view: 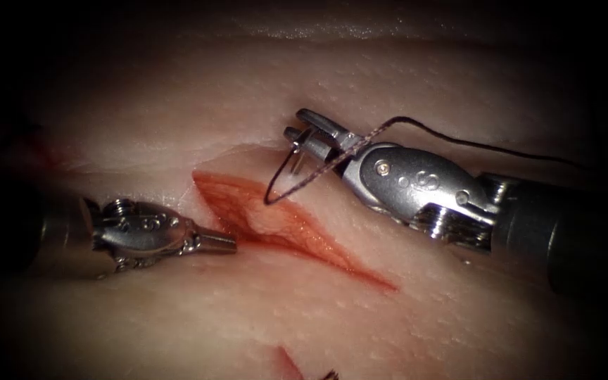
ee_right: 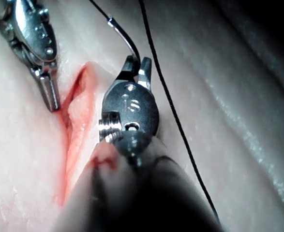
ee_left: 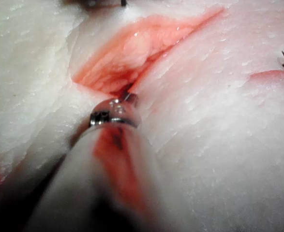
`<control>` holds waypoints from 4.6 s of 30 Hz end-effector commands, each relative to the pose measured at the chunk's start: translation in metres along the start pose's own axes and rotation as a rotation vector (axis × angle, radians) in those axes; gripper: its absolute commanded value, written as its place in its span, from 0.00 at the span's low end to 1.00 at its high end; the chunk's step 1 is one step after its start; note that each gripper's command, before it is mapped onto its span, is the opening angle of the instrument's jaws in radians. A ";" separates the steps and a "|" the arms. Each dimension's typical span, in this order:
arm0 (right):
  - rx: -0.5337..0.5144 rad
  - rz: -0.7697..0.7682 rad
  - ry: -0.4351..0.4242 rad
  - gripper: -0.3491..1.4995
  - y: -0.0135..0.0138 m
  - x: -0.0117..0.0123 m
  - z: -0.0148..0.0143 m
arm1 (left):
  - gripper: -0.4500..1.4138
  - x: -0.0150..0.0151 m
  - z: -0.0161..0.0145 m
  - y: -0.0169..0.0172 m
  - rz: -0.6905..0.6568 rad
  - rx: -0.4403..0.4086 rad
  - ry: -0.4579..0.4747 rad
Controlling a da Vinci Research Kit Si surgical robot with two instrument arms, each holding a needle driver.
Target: Wound Closure
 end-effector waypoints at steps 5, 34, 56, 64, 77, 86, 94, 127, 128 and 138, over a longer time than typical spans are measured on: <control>-0.033 -0.237 -0.016 0.00 0.0016 0.0003 0.0003 | 0.10 0.0001 0.0009 -0.0002 0.001 0.000 0.001; -0.067 -0.230 -0.024 0.00 0.0024 -0.0003 -0.0003 | 0.09 -0.0003 0.0007 0.0000 0.006 -0.003 0.000; 0.030 0.097 -0.011 0.00 0.0000 -0.0016 0.0023 | 0.42 0.0129 -0.0077 0.0015 0.058 0.127 0.175; 0.025 0.177 0.004 0.00 0.0009 -0.0009 0.0017 | 0.37 0.0099 -0.0052 0.0010 0.084 0.121 0.171; 0.007 0.737 0.003 0.00 0.0027 -0.0005 0.0019 | 0.31 0.0069 -0.0018 0.0013 0.064 0.093 0.142; 0.005 0.778 -0.001 0.00 0.0029 -0.0006 0.0020 | 0.27 0.0057 -0.0017 0.0015 0.061 0.090 0.132; 0.063 0.944 0.008 0.00 0.0024 -0.0011 0.0020 | 0.27 0.0056 -0.0015 0.0013 0.058 0.090 0.133; 0.371 1.309 0.014 0.00 -0.0023 -0.0028 0.0044 | 0.27 0.0040 -0.0021 0.0009 0.067 0.073 0.114; 0.368 1.314 0.028 0.00 -0.0019 -0.0028 0.0044 | 0.27 0.0040 -0.0021 0.0010 0.067 0.073 0.114; 0.235 1.151 0.112 0.96 0.0008 -0.0029 0.0046 | 0.27 0.0041 -0.0023 0.0015 0.066 0.069 0.114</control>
